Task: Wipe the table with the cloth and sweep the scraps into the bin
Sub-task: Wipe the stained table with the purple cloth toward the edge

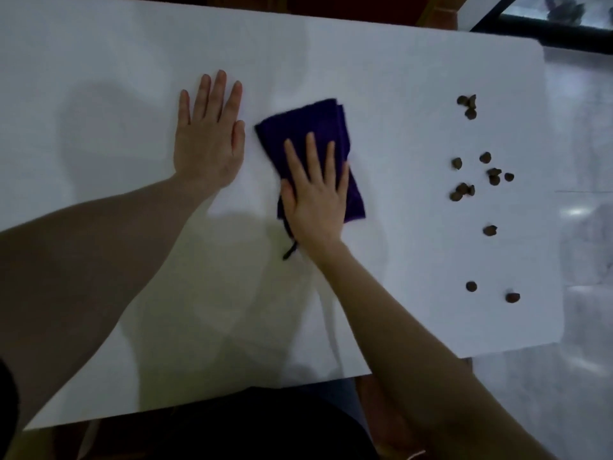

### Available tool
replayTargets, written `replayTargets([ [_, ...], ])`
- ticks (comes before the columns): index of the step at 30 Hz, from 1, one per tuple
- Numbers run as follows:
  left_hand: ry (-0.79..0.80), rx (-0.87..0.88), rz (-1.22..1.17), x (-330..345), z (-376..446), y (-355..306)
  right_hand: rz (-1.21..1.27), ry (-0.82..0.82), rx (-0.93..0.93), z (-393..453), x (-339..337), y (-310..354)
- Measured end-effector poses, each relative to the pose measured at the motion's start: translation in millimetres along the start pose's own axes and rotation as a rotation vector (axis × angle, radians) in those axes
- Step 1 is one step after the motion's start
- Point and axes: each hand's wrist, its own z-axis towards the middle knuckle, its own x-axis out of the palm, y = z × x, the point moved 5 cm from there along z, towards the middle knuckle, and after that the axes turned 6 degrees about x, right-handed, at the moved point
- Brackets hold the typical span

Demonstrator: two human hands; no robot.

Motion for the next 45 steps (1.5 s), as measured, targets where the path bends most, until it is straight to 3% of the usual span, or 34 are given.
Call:
replayTargets([
  [3,0.012,0.001,-0.003,-0.1,1.3,-0.5,0.006,0.05,-0.074,-78.6,3.8,-16.9],
  [7,0.021,0.009,-0.032,-1.5,1.2,0.2,-0.005,0.033,0.051,-127.2,-9.6,-89.3],
  [11,-0.002,0.005,-0.072,-9.8,-8.5,1.1,-0.016,0.013,0.2,-80.9,-23.7,-132.3],
  [16,-0.034,-0.109,-0.098,-13.7,-79.8,34.3,0.06,0.0,0.37,31.9,-25.2,-93.4],
  [22,-0.048,-0.329,-0.089,-5.1,-194.6,64.4,-0.023,0.092,0.006,76.3,-2.9,35.4],
  [27,-0.043,-0.39,-0.098,9.3,-238.7,43.2,-0.082,0.15,-0.428,-0.4,22.2,112.7],
  [31,-0.044,-0.405,-0.096,12.3,-243.4,38.3,-0.056,0.165,-0.603,-80.7,32.2,100.6],
  [36,-0.048,-0.401,-0.1,12.0,-242.0,38.9,-0.03,0.12,-0.483,-128.4,7.0,-7.5],
  [39,-0.058,-0.39,-0.103,11.0,-242.3,38.3,-0.053,0.104,-0.283,-101.7,-10.8,-67.0],
  [43,-0.048,-0.396,-0.102,11.2,-241.1,40.0,-0.003,0.048,0.058,-33.2,-14.4,-54.5],
  [45,-0.037,-0.396,-0.103,11.7,-242.1,39.8,0.016,0.053,0.085,-20.3,-1.8,-15.7],
])
